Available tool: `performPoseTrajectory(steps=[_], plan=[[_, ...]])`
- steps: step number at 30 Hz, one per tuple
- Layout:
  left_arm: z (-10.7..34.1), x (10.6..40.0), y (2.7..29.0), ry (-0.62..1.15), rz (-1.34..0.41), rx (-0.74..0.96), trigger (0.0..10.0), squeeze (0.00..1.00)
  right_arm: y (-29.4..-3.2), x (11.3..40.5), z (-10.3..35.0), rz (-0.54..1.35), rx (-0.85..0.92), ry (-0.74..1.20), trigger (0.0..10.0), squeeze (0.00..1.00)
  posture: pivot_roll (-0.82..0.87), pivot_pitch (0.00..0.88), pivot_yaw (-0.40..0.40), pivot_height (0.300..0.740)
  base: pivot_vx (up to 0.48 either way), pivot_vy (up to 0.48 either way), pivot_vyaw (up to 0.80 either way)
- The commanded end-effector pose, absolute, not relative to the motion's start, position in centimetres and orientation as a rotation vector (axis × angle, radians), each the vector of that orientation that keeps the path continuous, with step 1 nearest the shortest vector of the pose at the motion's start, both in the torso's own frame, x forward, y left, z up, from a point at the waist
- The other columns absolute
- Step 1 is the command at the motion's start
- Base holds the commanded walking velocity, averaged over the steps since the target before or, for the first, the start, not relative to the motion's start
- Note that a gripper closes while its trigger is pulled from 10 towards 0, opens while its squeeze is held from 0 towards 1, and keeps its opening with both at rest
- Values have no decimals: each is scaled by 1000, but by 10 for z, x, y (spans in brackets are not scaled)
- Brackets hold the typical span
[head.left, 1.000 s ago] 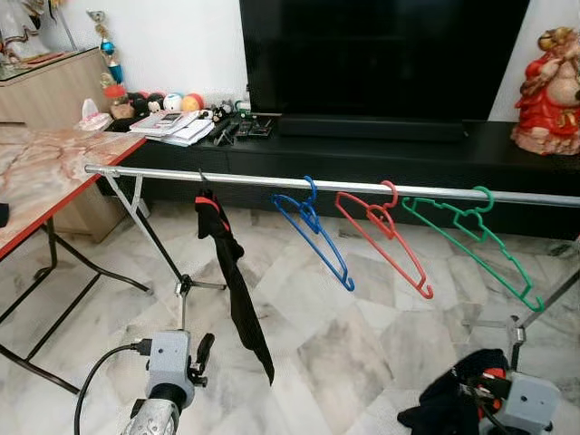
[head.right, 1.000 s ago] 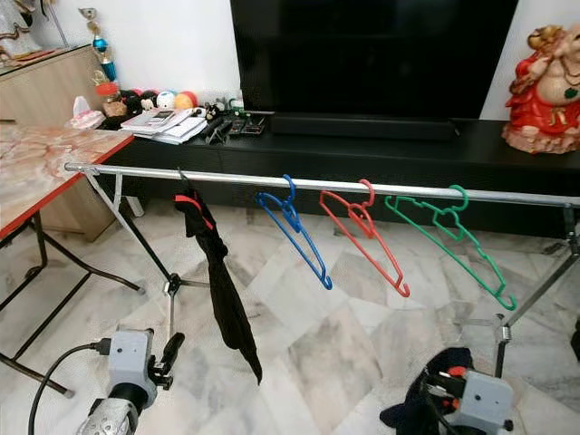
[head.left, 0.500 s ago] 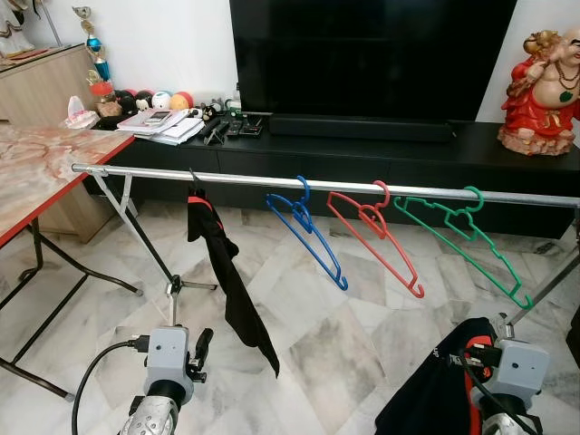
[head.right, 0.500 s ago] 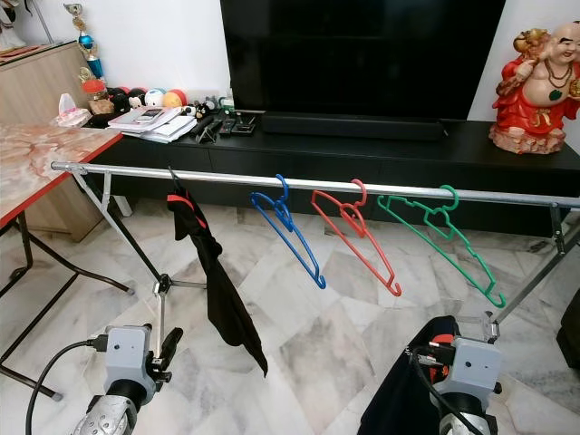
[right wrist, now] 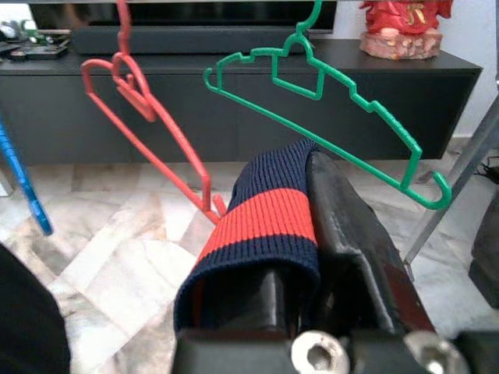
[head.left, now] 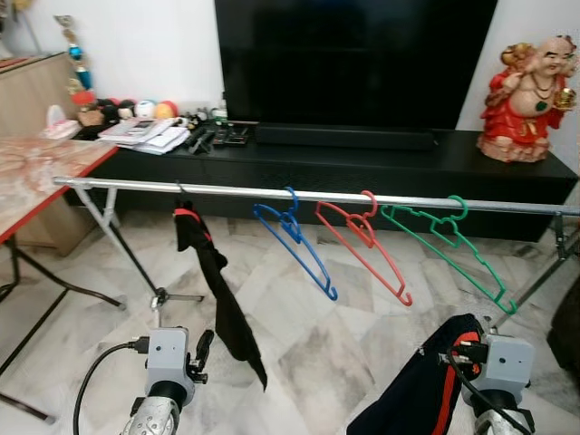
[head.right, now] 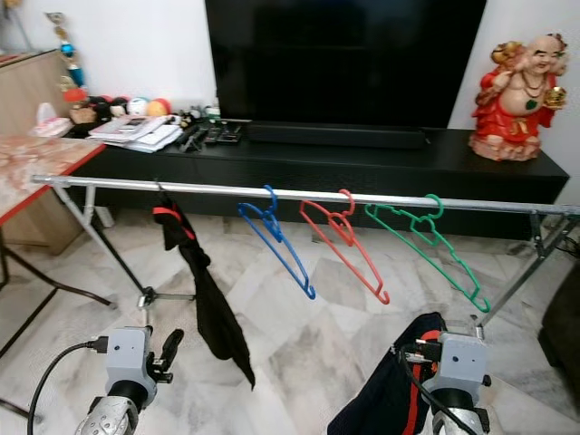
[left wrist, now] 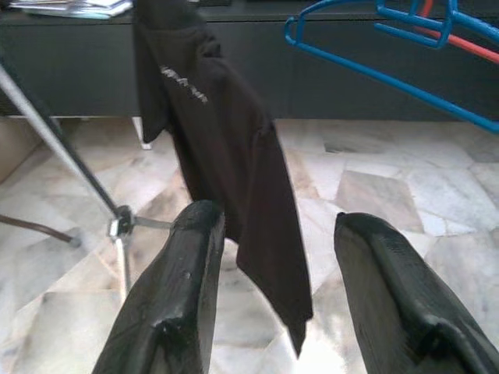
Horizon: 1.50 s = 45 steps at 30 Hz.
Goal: Hang hanger
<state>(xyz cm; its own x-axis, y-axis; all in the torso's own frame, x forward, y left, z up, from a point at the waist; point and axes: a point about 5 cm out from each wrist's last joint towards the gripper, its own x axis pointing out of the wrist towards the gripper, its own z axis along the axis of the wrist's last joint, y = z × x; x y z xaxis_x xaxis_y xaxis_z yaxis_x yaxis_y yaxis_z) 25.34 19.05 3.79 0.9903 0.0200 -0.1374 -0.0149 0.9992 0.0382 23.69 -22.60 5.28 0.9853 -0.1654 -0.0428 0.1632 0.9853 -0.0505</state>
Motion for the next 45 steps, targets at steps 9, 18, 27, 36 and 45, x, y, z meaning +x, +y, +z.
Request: performPoseTrajectory(steps=[9, 18, 27, 36, 45], plan=[[44, 260, 180, 117, -15, 29, 10000, 0, -223, 247, 62, -147, -53, 18, 10000, 0, -24, 0, 30, 740, 352, 0, 0], [44, 260, 181, 114, -11, 27, 10000, 0, -219, 245, 58, -129, -58, 34, 10000, 0, -23, 0, 30, 740, 352, 0, 0], [46, 264, 179, 107, -28, 34, 10000, 0, -218, 246, 57, -133, -56, 37, 10000, 0, -23, 0, 33, 740, 86, 0, 0], [46, 262, 177, 107, -40, 49, 10000, 0, -218, 244, 55, -132, -56, 47, 10000, 0, -21, 0, 31, 740, 0, -99, 0], [48, 263, 177, 101, -41, 45, 10000, 0, -217, 244, 51, -124, -54, 62, 10000, 0, -17, 0, 29, 740, 0, -391, 0]])
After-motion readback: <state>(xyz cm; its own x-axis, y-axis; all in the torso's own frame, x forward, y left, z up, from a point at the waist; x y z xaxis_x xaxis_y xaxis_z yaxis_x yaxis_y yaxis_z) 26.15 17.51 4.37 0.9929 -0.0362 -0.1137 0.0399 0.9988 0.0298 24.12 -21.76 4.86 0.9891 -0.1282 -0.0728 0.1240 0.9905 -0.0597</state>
